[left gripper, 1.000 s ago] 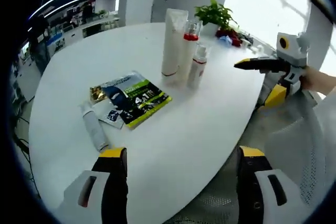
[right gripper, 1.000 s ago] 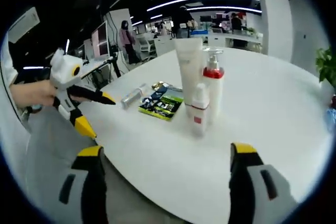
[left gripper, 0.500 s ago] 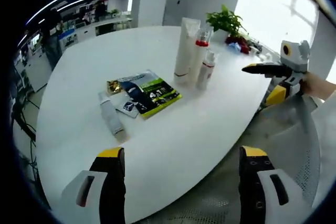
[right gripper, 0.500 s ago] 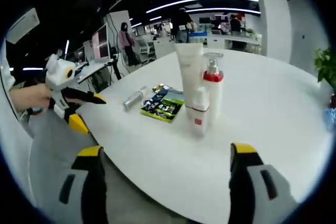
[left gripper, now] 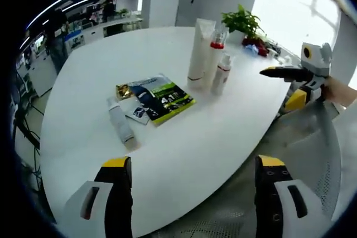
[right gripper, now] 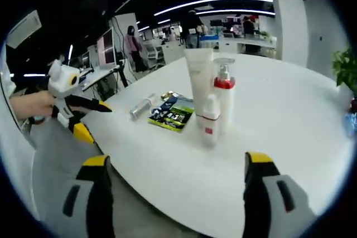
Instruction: Arrange the skincare products in the storage area until every visible bottle or jar stands upright without overlapping.
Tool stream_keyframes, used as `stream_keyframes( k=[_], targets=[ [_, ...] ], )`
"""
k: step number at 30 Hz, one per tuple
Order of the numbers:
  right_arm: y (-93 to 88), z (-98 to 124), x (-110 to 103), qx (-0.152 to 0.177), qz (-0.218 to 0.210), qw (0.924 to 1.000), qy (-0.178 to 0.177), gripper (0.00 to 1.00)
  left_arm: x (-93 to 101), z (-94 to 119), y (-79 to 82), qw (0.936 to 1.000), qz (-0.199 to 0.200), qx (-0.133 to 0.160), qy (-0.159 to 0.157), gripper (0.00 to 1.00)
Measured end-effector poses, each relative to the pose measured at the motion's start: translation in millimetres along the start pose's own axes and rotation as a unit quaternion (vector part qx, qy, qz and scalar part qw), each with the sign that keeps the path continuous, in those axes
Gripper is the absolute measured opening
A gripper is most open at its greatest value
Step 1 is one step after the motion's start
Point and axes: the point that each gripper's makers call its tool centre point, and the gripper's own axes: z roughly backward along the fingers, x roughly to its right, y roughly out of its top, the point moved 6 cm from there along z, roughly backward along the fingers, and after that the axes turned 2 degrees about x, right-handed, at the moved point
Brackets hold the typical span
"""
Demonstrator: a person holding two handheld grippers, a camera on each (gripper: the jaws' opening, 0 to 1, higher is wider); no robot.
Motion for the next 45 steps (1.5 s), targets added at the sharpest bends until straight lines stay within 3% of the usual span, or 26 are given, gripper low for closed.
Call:
stream_keyframes(
  k=[9, 23, 31, 35, 40, 45],
  targets=[
    [2.3, 1, 8, 0.004, -0.005, 1.0000, -0.004, 1.00, -16.2, -3, 4.9, 0.9996, 0.015, -0.010, 0.022, 0.87],
    [-1.9, -3, 18, -0.001, -0.022, 0.9997, -0.013, 0.98, -49.4, -17, 12.3, 0.9949, 0.056, -0.057, 0.062, 0.76],
    [-1.8, -7, 23, -0.002, -0.029, 0.9994, -0.017, 0.97, -67.6, -34, 26.3, 0.9939, 0.040, -0.073, 0.072, 0.71],
    [-3.8, -9, 25, -0.004, -0.034, 0.9992, -0.018, 0.97, -77.6, -43, 29.1, 0.9922, 0.042, -0.087, 0.079, 0.67],
    [-4.9, -12, 27, -0.006, -0.040, 0.9990, -0.020, 0.97, -89.1, -51, 34.1, 0.9890, 0.064, -0.105, 0.083, 0.54],
    [-5.9, -15, 27, -0.009, -0.045, 0.9987, -0.021, 0.96, -99.4, -61, 38.7, 0.9864, 0.061, -0.122, 0.091, 0.52]
  ],
)
